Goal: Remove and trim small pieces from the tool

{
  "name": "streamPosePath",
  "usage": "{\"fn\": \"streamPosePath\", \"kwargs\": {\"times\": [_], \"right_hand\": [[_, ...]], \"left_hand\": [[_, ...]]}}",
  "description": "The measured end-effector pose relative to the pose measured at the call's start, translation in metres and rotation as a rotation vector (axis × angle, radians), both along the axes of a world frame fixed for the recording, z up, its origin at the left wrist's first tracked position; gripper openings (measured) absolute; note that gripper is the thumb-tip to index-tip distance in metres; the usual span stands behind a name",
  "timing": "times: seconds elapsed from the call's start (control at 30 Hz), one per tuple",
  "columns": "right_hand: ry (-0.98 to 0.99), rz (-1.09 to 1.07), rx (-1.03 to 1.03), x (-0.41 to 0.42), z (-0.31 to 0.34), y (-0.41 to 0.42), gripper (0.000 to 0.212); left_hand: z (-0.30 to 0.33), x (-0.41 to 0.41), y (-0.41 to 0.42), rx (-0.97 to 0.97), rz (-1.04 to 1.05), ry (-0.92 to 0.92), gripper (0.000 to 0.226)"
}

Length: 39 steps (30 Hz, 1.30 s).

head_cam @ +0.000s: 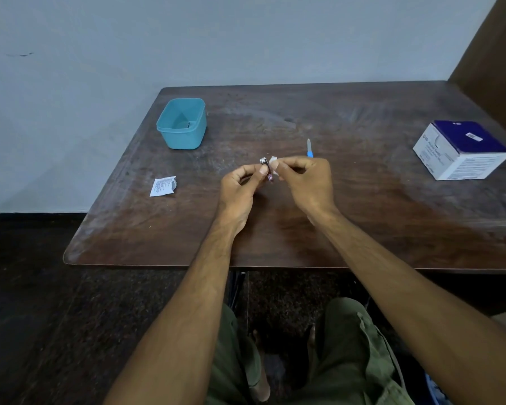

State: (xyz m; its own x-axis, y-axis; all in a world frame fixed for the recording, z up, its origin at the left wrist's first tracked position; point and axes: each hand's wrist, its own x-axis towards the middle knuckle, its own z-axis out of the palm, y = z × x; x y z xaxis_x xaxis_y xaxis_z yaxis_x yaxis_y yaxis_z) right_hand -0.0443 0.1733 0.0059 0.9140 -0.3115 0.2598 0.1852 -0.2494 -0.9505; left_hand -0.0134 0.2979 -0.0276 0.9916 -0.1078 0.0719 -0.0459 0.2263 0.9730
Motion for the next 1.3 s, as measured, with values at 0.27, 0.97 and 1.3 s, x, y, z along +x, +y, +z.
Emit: {"fn": "streamPosePath", "kwargs": {"times": [0.27,0.97,1.3], "right_hand": [[-0.028,0.016,-0.190,-0.007,-0.004,0.004,0.007],[0.081,-0.013,0.072,0.004,-0.007,0.001,0.008],[0.140,0.007,0.096,0.038,-0.003,0.015,0.018]], "left_hand": [[0.003,-0.002,0.001,0.007,0.013,0.009,0.008],[0.011,-0.006,-0.005,0.124,0.176,0.031,0.012],[0.046,0.044,0.055,0.599,0.443,0.031,0.016]]}}
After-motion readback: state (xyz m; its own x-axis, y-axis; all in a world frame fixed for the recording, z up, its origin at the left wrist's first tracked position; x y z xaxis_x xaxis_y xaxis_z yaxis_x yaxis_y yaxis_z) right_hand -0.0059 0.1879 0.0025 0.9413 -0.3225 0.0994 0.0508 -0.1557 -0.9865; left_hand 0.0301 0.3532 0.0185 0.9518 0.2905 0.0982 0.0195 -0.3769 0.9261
